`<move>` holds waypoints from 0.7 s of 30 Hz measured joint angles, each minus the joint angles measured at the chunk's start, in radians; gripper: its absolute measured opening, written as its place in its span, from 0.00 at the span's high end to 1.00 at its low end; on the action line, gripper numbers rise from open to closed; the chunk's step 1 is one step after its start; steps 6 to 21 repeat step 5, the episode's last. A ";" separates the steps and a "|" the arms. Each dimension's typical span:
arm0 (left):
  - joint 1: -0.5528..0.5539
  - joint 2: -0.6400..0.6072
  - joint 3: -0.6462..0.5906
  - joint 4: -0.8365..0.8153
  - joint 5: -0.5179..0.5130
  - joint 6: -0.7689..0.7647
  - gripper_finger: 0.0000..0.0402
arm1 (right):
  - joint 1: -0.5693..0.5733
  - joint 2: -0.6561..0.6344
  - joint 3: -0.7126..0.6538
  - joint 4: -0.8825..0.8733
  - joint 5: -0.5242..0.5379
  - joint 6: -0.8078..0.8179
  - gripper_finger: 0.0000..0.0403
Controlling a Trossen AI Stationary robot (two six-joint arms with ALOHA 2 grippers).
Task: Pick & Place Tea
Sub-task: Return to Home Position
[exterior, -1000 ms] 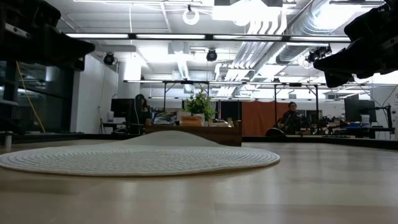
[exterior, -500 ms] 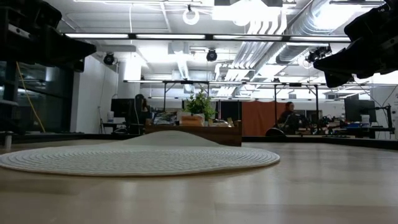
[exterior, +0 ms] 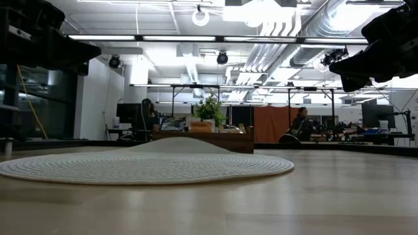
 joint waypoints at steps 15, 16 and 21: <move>0.000 0.000 0.000 0.000 0.000 -0.002 1.00 | 0.000 0.000 0.000 0.000 0.000 0.000 1.00; 0.000 0.000 0.000 0.000 0.000 -0.002 1.00 | 0.000 0.000 0.000 0.000 0.000 0.000 1.00; 0.000 0.000 0.000 0.000 0.000 -0.002 1.00 | 0.000 0.000 0.000 0.000 0.000 0.000 1.00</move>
